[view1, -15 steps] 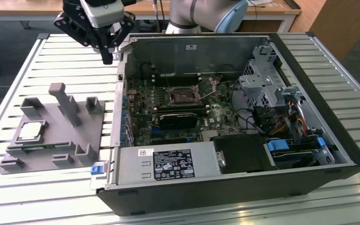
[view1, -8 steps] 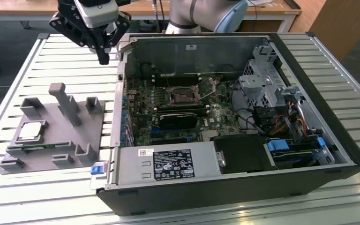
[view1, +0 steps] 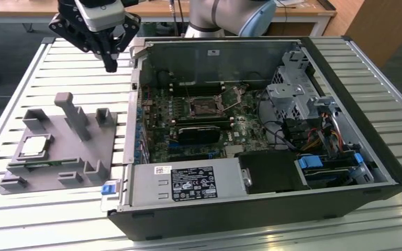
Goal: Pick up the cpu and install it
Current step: 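Reach for the cpu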
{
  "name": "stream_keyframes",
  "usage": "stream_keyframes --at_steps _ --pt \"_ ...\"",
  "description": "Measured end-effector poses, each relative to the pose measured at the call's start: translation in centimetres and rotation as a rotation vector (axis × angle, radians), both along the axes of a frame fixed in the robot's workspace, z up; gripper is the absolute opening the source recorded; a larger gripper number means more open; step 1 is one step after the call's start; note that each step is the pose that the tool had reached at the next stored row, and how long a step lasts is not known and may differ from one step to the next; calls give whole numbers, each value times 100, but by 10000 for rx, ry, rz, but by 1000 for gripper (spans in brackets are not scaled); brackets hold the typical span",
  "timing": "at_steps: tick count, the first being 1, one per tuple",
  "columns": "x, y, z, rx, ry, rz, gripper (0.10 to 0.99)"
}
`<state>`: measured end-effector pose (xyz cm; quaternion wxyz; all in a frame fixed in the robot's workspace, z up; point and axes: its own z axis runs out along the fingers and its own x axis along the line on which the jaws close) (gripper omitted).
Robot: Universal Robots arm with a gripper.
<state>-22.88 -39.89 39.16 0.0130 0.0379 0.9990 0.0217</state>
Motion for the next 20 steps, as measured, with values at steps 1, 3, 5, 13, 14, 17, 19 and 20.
stream_keyframes --at_steps 1,3,5,13,14,17,19,20 --pt "-10 0 0 -1 1 0 106" --pt "-30 0 0 0 1 1 106" --pt "-48 0 -1 0 0 0 106" --pt "-119 0 -2 0 0 0 106" --pt "-127 0 -3 0 0 0 106" --pt "-153 0 -3 0 0 0 106" --pt "-172 0 -4 0 0 0 106" --pt "-180 0 -4 0 0 0 106"
